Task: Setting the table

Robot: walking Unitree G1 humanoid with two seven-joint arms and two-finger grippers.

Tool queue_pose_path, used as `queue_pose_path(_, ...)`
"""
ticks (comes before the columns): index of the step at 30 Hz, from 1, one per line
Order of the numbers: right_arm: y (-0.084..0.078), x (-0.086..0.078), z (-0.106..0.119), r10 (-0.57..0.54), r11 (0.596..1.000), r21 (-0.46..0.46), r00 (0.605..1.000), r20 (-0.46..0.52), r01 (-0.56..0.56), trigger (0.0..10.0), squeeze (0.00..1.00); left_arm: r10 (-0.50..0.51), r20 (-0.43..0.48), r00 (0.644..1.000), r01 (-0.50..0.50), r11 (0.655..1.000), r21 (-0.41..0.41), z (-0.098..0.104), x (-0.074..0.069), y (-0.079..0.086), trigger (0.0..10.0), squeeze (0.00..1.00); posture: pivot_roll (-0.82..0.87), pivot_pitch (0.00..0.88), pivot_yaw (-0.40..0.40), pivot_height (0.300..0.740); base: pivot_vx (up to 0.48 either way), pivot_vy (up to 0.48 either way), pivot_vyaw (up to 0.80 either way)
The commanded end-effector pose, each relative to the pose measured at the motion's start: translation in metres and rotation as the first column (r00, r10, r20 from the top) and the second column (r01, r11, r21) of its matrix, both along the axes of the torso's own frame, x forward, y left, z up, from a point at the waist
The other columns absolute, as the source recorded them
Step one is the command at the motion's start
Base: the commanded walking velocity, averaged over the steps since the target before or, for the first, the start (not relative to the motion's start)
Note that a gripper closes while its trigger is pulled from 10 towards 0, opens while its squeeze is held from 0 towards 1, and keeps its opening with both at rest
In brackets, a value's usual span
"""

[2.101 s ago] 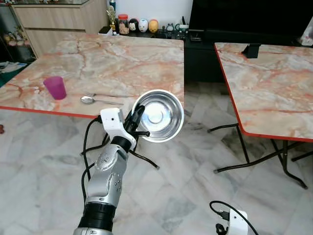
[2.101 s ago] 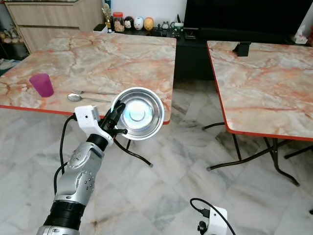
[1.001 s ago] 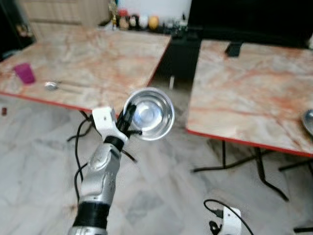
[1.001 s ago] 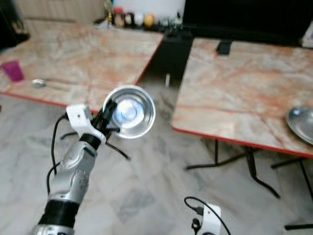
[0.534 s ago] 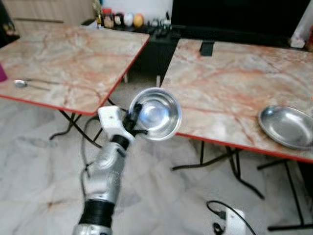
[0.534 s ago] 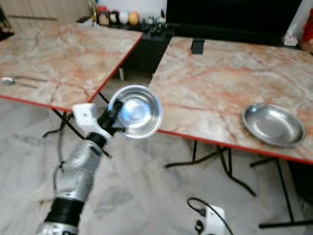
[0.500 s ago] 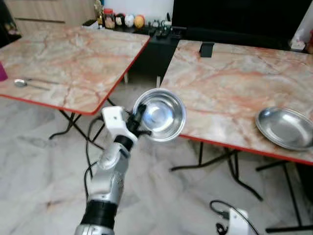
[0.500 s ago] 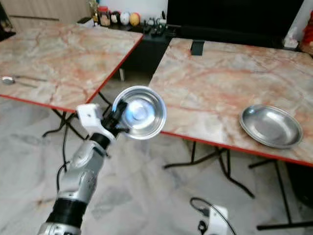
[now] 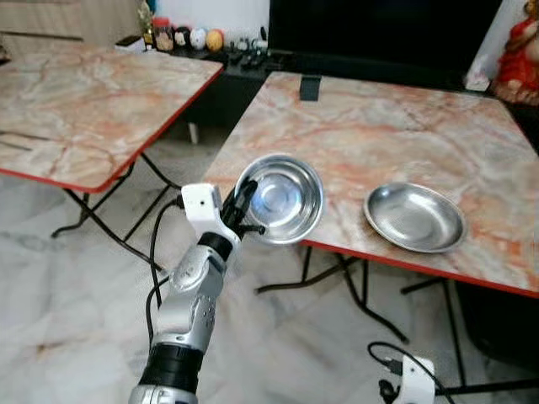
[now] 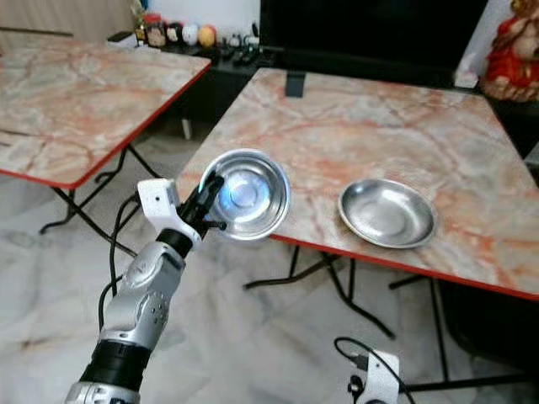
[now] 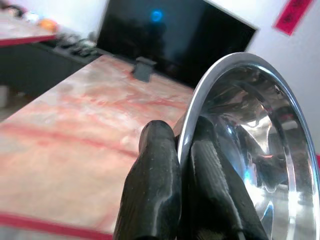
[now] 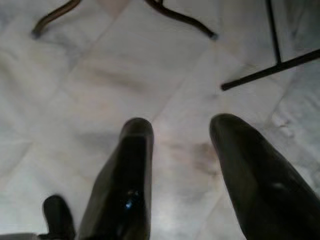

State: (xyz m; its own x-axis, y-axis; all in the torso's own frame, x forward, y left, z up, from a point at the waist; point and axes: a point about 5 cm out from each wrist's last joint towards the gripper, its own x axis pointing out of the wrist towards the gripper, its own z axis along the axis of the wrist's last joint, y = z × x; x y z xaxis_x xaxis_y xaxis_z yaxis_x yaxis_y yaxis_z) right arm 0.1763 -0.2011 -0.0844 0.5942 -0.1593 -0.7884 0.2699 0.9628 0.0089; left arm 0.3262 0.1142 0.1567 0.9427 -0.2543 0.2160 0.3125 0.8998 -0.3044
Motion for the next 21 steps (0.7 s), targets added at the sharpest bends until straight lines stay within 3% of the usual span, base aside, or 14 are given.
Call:
queue_pose_path(1,-0.001,-0.005,-0.003,0.0,1.0,-0.001,1.0,-0.022,0.0,10.0,0.0,-0.005,0.034,0.999,0.005,1.0,-0.005,0.008,0.0,-0.003,10.0,0.0,0.05,0.0,-0.052,0.74,0.0,-0.405,0.0)
queue_pose_path(10,0.0,-0.006,-0.003,-0.013,1.0,0.002,1.0,-0.025,0.013,10.0,0.0,-0.02,0.035,0.999,0.019,1.0,0.011,0.008,0.001,0.0,10.0,0.0,0.05,0.0,-0.046,0.74,0.0,-0.404,0.0)
queue_pose_path(21,0.0,-0.006,-0.003,-0.001,1.0,0.002,1.0,-0.029,0.001,10.0,0.0,-0.02,0.035,0.999,0.018,0.999,0.039,0.007,0.002,0.009,10.0,0.0,0.06,0.0,-0.053,0.74,0.0,-0.389,-0.71)
